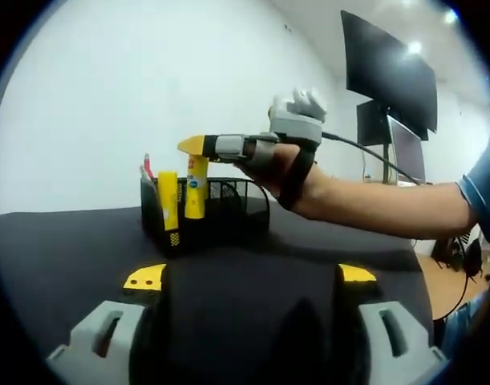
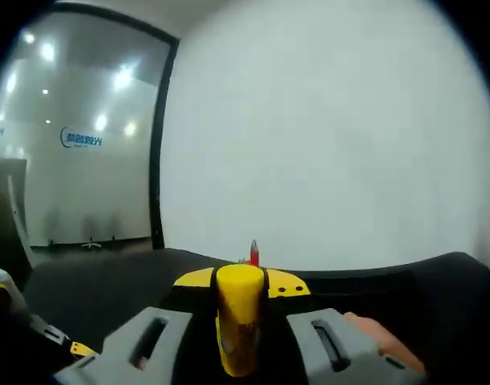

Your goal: Pick up pens and glue sticks and place them into the holder.

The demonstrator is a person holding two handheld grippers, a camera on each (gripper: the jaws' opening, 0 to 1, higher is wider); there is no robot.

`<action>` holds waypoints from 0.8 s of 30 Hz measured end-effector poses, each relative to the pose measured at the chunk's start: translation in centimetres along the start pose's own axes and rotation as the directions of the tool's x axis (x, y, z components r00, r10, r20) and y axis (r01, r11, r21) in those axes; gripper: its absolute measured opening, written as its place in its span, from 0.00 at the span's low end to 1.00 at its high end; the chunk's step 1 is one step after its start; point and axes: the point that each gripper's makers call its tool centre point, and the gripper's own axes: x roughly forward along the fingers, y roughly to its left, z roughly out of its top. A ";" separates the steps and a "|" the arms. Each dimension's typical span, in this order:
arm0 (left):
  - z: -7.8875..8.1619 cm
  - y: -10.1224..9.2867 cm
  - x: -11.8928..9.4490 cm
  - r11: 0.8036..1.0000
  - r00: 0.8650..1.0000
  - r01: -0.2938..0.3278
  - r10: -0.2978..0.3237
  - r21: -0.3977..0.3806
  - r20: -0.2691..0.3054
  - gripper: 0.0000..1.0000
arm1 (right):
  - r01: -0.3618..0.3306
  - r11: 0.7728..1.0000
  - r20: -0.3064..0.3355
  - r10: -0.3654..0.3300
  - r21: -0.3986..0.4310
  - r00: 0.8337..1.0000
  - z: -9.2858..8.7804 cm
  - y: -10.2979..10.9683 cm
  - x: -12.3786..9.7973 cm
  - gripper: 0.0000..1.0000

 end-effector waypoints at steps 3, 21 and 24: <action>0.0 -0.3 -0.1 1.000 1.000 0.000 0.000 -0.003 0.004 0.77 | 0.005 1.000 -0.003 -0.005 -0.013 1.000 -0.4 0.2 0.1 0.19; 0.2 -1.1 -0.3 1.000 1.000 0.008 -0.008 -0.012 0.010 0.77 | 0.005 1.000 -0.025 -0.006 -0.021 1.000 -2.4 0.2 0.2 0.19; 0.2 -1.0 -0.3 1.000 1.000 0.008 -0.008 -0.011 0.010 0.77 | -0.005 0.999 -0.030 0.004 -0.033 1.000 -2.6 0.4 0.1 0.19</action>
